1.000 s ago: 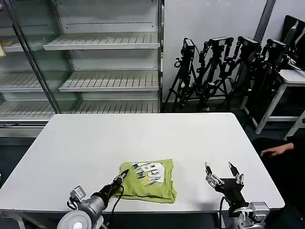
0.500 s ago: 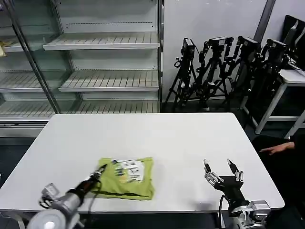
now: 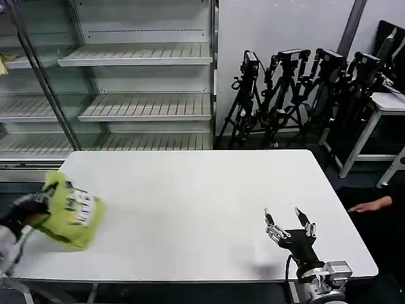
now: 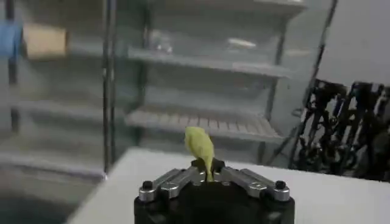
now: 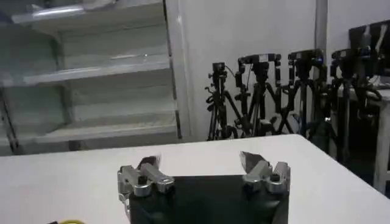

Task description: Fold and organize the clothes.

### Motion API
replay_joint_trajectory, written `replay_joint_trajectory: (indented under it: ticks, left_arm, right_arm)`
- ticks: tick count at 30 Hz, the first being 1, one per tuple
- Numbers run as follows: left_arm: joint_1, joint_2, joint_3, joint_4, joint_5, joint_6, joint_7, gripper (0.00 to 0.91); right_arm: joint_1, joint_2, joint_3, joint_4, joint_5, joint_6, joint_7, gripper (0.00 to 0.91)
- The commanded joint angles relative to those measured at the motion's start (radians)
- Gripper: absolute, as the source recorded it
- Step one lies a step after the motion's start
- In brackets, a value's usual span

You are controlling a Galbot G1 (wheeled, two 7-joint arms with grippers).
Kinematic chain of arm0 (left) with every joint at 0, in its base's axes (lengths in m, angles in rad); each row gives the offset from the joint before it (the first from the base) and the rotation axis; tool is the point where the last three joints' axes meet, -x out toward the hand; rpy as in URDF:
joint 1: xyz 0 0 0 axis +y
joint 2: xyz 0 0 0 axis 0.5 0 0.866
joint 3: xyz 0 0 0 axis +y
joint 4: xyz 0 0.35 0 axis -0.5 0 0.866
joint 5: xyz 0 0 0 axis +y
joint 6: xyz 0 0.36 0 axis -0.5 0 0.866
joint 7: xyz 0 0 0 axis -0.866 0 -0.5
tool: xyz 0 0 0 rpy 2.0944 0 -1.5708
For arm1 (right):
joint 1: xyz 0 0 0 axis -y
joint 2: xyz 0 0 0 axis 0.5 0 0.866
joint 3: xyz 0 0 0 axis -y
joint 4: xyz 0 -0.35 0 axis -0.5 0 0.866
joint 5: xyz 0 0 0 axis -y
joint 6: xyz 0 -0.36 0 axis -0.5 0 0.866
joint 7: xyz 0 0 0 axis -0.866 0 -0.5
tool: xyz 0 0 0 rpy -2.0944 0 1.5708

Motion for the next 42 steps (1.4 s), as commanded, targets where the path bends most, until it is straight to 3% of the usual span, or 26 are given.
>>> replay_joint_trajectory:
  ticks: [1,5,11,19,31,39,40,41,42]
  left_arm:
    - [0.033,0.114,0.151,-0.103,0.475,-0.083,0.074,0.02]
    - [-0.012,-0.051,0.527,0.001,0.73,-0.16,0.041,0.02]
    - [-0.069,-0.191,0.764,0.052,0.882,-0.189,0.024,0.02]
    - [-0.119,-0.25,0.868,-0.069,0.813,-0.144,0.018,0.02]
    - [-0.331,-0.425,1.033,0.133,0.678,-0.109,-0.069,0.02]
    - [-0.46,-0.54,1.08,0.249,0.604,-0.163,-0.174,0.02]
    - [-0.467,-0.55,1.078,0.252,0.6,-0.165,-0.176,0.111]
    - [-0.475,-0.56,1.077,0.252,0.59,-0.165,-0.18,0.756]
    - [-0.48,-0.565,1.076,0.25,0.585,-0.171,-0.178,0.907]
  right_arm:
    - [-0.007,0.007,0.001,-0.009,-0.008,0.011,-0.008,0.907]
    - [-0.027,0.018,0.005,-0.018,-0.037,0.021,-0.011,0.907]
    - [-0.045,0.02,0.004,-0.014,-0.072,0.029,-0.012,0.907]
    - [-0.055,0.019,0.014,-0.019,-0.074,0.03,-0.013,0.907]
    - [-0.043,0.02,0.008,-0.019,-0.077,0.029,-0.025,0.907]
    - [-0.024,0.015,0.014,-0.021,-0.085,0.016,-0.004,0.907]
    - [-0.022,0.015,0.015,-0.02,-0.088,0.014,-0.003,0.907]
    - [-0.02,0.014,0.017,-0.019,-0.09,0.013,-0.003,0.907]
    - [-0.019,0.011,0.02,-0.017,-0.092,0.013,-0.004,0.907]
